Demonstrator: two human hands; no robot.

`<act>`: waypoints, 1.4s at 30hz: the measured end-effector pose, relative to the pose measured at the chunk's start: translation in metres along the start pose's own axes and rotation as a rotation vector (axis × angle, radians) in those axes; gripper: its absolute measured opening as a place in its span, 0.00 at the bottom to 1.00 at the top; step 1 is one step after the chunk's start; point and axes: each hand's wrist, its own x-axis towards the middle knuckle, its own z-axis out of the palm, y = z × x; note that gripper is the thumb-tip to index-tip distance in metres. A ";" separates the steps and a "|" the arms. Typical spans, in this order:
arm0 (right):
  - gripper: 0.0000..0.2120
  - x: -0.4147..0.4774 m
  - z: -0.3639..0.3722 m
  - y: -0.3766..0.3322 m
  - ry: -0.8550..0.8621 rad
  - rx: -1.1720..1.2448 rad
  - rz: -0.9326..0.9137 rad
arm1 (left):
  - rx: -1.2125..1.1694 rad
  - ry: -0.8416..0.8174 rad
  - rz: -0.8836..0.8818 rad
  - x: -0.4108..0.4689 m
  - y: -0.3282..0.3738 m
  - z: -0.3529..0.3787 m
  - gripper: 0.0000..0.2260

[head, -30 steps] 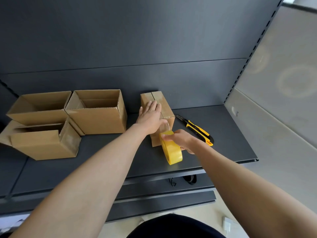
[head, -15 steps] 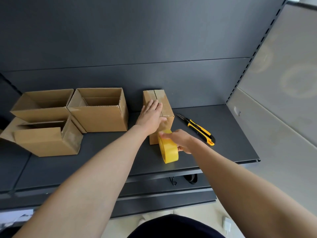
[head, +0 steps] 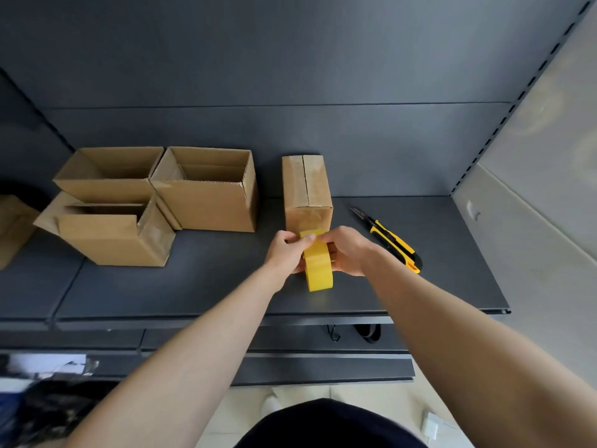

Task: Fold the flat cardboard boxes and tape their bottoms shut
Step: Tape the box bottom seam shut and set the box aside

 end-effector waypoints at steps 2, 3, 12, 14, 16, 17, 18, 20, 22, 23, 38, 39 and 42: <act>0.14 0.001 0.001 0.000 0.054 -0.039 -0.015 | -0.133 0.010 -0.032 0.000 0.004 0.005 0.15; 0.15 0.004 0.000 0.001 0.132 -0.079 -0.033 | -0.171 0.028 -0.038 0.000 0.007 0.008 0.14; 0.17 0.012 -0.072 0.016 0.822 -0.996 -0.024 | -0.196 0.226 -0.093 0.005 0.015 0.026 0.10; 0.19 0.014 -0.086 0.022 0.839 -1.072 0.000 | -0.173 0.274 -0.086 0.006 0.017 0.029 0.09; 0.20 0.019 -0.097 0.026 0.815 -1.115 0.041 | -0.159 0.303 -0.085 0.007 0.019 0.032 0.09; 0.21 0.021 -0.101 0.027 0.805 -1.124 0.061 | -0.153 0.318 -0.086 0.007 0.020 0.033 0.09; 0.22 0.022 -0.104 0.027 0.793 -1.129 0.082 | -0.149 0.334 -0.090 0.007 0.021 0.033 0.08; 0.23 0.026 -0.108 0.027 0.771 -1.139 0.108 | -0.138 0.361 -0.094 0.007 0.023 0.034 0.08; 0.25 0.030 -0.110 0.028 0.758 -1.146 0.112 | -0.129 0.373 -0.093 0.007 0.025 0.034 0.08; 0.25 0.031 -0.110 0.028 0.759 -1.151 0.106 | -0.124 0.375 -0.093 0.007 0.026 0.034 0.08; 0.12 -0.004 -0.100 0.029 0.633 -1.355 -0.577 | -0.136 0.339 -0.111 0.002 0.034 0.032 0.08; 0.13 -0.003 -0.095 0.026 0.610 -1.411 -0.590 | -0.133 0.328 -0.112 0.002 0.035 0.031 0.08; 0.16 0.001 -0.083 0.021 0.566 -1.508 -0.584 | -0.122 0.302 -0.118 -0.001 0.038 0.027 0.09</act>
